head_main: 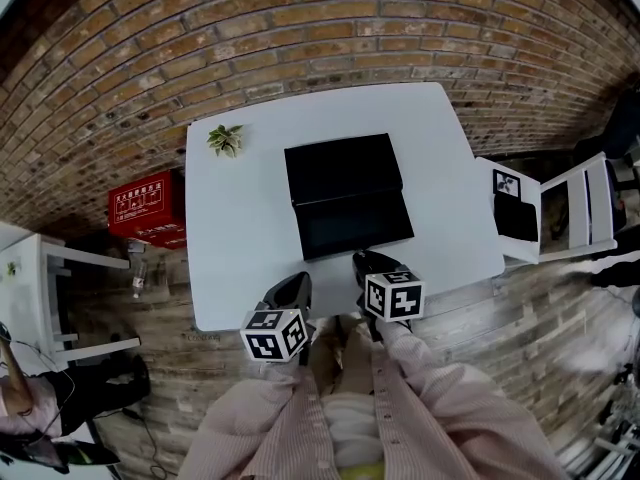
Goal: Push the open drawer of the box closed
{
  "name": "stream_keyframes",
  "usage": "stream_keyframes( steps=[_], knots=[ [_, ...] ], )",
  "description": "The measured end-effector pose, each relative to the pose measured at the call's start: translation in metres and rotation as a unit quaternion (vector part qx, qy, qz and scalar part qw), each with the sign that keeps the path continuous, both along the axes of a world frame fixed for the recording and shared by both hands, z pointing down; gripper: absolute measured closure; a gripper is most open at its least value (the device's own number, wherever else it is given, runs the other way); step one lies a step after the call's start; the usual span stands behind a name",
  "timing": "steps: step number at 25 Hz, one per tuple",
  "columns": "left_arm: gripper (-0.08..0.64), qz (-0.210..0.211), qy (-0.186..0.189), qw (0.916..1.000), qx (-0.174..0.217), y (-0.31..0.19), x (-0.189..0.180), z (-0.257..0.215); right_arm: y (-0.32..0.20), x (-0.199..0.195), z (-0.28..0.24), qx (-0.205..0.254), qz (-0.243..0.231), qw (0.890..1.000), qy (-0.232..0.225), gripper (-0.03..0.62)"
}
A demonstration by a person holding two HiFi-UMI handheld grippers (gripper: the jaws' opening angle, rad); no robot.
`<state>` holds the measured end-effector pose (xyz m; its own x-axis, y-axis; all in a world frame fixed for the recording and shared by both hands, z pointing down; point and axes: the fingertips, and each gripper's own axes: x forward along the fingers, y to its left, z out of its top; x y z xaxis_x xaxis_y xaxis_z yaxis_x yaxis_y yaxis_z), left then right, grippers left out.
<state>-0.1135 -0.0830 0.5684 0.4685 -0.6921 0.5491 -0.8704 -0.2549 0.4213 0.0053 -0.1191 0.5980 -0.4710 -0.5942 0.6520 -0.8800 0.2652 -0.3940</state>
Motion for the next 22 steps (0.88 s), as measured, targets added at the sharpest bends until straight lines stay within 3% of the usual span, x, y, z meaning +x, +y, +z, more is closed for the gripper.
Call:
stream_keyframes(
  steps=[22],
  knots=[
    [0.565, -0.009, 0.004, 0.9999, 0.013, -0.015, -0.005, -0.011, -0.016, -0.004, 0.001, -0.002, -0.001, 1.0, 0.003, 0.52]
  ],
)
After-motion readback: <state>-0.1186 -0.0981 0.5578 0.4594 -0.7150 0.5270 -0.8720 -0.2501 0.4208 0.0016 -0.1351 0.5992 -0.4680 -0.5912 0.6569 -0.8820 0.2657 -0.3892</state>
